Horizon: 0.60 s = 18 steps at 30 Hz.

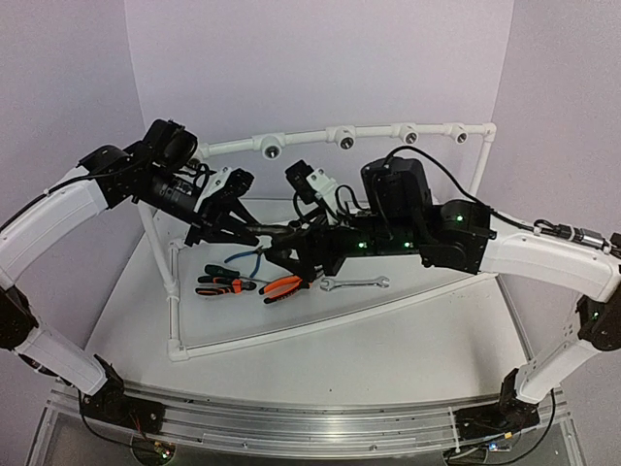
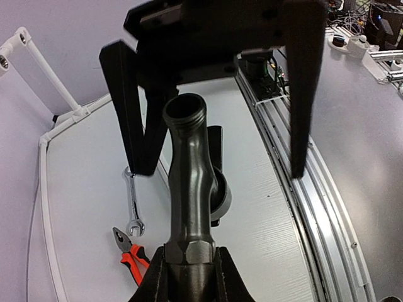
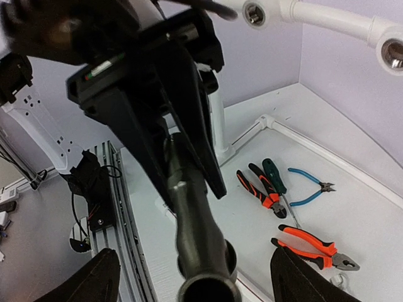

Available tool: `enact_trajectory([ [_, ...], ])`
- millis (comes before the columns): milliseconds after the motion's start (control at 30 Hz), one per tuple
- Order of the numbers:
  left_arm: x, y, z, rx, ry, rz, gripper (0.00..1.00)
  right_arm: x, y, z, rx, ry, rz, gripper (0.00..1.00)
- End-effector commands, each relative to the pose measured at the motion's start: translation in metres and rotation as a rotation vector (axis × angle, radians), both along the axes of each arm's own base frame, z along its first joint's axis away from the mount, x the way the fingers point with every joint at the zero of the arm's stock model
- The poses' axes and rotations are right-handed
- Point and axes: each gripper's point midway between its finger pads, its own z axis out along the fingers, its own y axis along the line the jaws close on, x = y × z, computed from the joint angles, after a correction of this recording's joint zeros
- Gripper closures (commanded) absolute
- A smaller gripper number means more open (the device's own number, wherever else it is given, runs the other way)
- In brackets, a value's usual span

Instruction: Install the water faucets

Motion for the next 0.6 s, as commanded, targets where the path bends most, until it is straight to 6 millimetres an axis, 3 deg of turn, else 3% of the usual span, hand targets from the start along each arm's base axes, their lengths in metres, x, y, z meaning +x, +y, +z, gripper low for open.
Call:
enact_trajectory([
  [0,-0.015,-0.002,0.027,-0.069,-0.023,-0.089,1.00,0.003,0.017,0.029,0.104,-0.069,0.029,0.31],
  [267,-0.018,-0.002,0.030,-0.070,-0.010,-0.102,1.00,0.010,0.027,0.025,0.123,-0.093,0.026,0.66],
  [400,-0.016,-0.003,0.033,-0.069,-0.005,-0.099,1.00,0.013,0.026,0.024,0.119,-0.092,0.010,0.97],
  [567,-0.011,-0.005,0.039,-0.071,0.009,-0.066,1.00,0.024,0.015,0.023,0.117,-0.087,-0.068,1.00],
])
